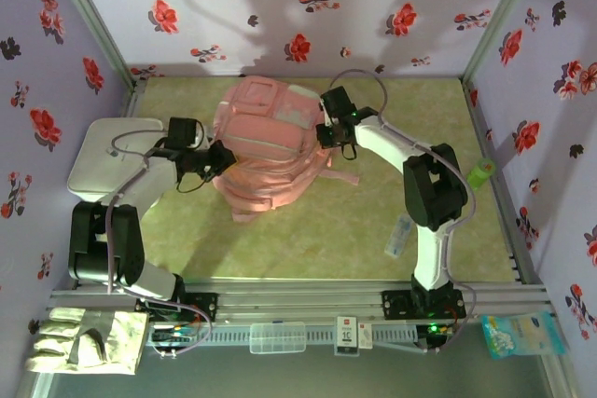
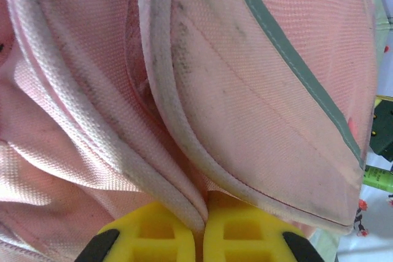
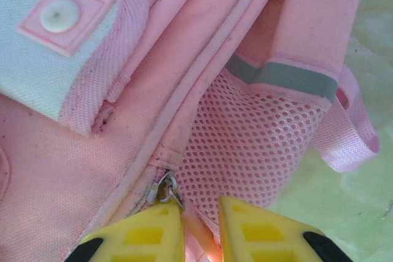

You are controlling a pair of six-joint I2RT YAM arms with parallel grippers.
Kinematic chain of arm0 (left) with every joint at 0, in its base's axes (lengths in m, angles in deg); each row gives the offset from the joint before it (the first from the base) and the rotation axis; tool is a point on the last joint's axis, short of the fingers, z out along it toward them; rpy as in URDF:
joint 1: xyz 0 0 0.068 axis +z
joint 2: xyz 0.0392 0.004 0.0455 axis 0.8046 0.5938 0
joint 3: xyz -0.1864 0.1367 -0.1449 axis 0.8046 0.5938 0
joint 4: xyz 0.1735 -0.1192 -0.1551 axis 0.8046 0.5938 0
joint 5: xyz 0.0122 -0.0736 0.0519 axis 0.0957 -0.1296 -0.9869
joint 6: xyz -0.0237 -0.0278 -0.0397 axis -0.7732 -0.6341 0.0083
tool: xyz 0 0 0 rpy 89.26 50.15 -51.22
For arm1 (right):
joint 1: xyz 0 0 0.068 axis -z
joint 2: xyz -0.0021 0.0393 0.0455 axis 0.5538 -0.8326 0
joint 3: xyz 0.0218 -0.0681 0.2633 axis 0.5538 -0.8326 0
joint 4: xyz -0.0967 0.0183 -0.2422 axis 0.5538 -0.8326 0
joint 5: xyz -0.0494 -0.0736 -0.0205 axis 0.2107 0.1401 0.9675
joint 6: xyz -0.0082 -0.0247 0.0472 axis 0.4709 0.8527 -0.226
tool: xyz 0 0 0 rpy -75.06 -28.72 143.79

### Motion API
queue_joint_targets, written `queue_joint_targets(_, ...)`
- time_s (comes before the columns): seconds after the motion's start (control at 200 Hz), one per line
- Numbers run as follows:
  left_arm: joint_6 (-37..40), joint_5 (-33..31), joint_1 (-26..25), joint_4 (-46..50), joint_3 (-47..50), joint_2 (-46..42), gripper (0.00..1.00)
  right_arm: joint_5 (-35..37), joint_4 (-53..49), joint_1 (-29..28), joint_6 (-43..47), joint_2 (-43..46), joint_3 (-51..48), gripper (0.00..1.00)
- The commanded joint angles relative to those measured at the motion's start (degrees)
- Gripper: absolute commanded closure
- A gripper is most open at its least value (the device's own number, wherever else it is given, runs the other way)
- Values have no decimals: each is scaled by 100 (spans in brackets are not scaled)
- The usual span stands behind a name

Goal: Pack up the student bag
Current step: Unzip the student bag at the center of the table.

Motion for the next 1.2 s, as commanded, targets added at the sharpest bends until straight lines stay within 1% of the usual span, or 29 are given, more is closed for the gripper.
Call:
queue_joint_targets(0.0,182,405,157,40,-39,13,100,605,-129,422,-330,205,88,73)
queue_joint_targets(0.08,-241,603,150,-488,61,109,100,-267,310,346,-417,728,-369,57)
queue_joint_targets(0.115,-336,615,150,-587,54,154,100,-536,473,300,-442,938,-556,52)
queue_joint_targets(0.23,-665,605,150,-897,53,196,100,-942,786,109,-497,1379,-1014,38)
queue_joint_targets(0.36,-1045,570,150,-1210,110,210,100,-1225,904,-175,-391,1275,-1060,28)
queue_joint_targets(0.535,-1366,505,151,-1421,228,255,100,-1702,1164,-419,-338,792,-751,24)
queue_joint_targets(0.67,-1496,483,159,-1521,274,280,100,-2115,1244,-502,38,434,-518,23)
queue_joint_targets(0.795,-1514,481,163,-1522,281,292,100,-2131,1005,-493,278,141,-258,19)
queue_joint_targets(0.89,-1523,475,159,-1512,281,304,100,-2423,958,-497,393,-30,-141,17)
queue_joint_targets(1.1,-1560,456,163,-1547,290,320,100,-2960,889,-526,361,-195,10,16)
queue_joint_targets(1.195,-1576,447,159,-1547,272,321,100,-3157,757,-571,363,-30,-166,16)
